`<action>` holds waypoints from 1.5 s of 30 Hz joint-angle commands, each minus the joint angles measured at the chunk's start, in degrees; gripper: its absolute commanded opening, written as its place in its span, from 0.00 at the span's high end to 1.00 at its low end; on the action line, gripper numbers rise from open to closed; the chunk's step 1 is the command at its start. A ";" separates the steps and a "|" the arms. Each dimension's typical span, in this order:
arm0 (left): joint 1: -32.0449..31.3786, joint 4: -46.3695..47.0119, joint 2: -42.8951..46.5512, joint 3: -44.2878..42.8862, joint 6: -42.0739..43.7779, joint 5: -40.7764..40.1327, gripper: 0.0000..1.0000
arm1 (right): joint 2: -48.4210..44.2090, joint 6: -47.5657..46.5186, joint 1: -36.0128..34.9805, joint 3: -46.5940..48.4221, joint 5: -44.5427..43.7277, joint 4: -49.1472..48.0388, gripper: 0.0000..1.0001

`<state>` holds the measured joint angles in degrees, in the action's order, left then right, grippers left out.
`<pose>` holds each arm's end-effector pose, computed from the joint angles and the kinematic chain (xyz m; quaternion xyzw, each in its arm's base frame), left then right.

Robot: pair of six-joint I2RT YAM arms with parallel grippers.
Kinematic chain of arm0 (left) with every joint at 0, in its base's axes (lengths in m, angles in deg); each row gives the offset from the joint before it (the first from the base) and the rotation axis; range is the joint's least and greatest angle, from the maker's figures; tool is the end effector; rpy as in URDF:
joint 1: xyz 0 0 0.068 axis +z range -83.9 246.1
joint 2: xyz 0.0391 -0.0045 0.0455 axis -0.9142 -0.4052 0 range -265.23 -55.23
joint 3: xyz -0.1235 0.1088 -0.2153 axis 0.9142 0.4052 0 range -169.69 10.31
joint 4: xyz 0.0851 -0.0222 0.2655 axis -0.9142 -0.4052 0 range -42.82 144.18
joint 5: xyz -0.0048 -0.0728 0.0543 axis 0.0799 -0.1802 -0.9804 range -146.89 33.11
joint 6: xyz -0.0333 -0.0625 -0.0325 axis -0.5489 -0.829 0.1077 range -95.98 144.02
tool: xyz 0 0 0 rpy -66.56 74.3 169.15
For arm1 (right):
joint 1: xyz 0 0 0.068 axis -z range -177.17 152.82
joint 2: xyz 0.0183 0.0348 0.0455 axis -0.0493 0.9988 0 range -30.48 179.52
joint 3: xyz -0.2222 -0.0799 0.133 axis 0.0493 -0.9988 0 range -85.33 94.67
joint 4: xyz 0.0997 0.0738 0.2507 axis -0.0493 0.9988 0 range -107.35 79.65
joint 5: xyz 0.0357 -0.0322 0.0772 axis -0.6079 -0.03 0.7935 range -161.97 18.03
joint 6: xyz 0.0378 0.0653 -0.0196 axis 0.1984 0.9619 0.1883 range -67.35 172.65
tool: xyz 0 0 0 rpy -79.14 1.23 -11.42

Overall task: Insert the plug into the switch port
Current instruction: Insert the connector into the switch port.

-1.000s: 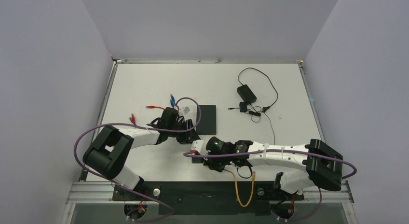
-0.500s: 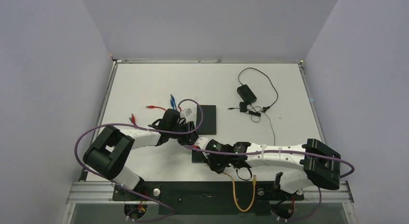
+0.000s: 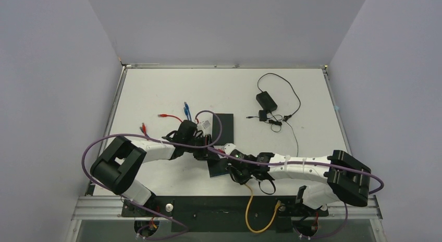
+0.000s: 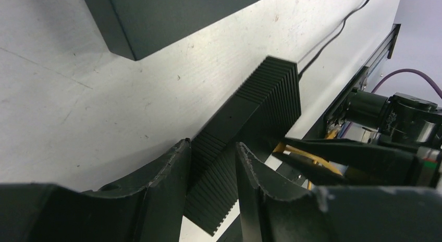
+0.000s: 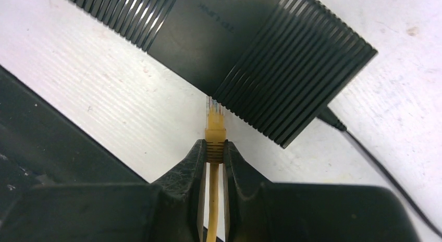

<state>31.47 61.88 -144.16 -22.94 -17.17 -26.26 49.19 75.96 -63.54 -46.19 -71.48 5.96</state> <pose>0.2290 -0.1993 0.0936 0.0430 0.9043 -0.4070 0.1214 0.1098 0.2521 0.1189 -0.3583 0.9058 0.1624 0.1574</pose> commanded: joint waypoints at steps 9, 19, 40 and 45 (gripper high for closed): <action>-1.58 -0.09 4.88 2.02 1.28 -1.17 0.67 | -0.80 -0.90 4.24 4.28 -6.06 -2.53 1.00; -1.51 -4.03 11.93 5.03 1.37 -3.98 0.67 | 8.38 -6.79 5.09 12.17 -2.90 -5.45 1.00; 0.45 -17.12 25.29 7.89 0.57 -12.22 0.67 | 7.33 -10.38 1.43 8.91 1.05 -3.07 1.00; 1.09 -19.35 25.25 7.07 1.02 -13.53 0.67 | 5.28 -9.97 -0.55 7.34 0.67 -2.49 1.00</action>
<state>31.86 44.81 -119.70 -13.63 -17.08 -37.91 57.70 65.49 -62.54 -38.06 -70.85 4.45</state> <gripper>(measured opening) 0.333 0.088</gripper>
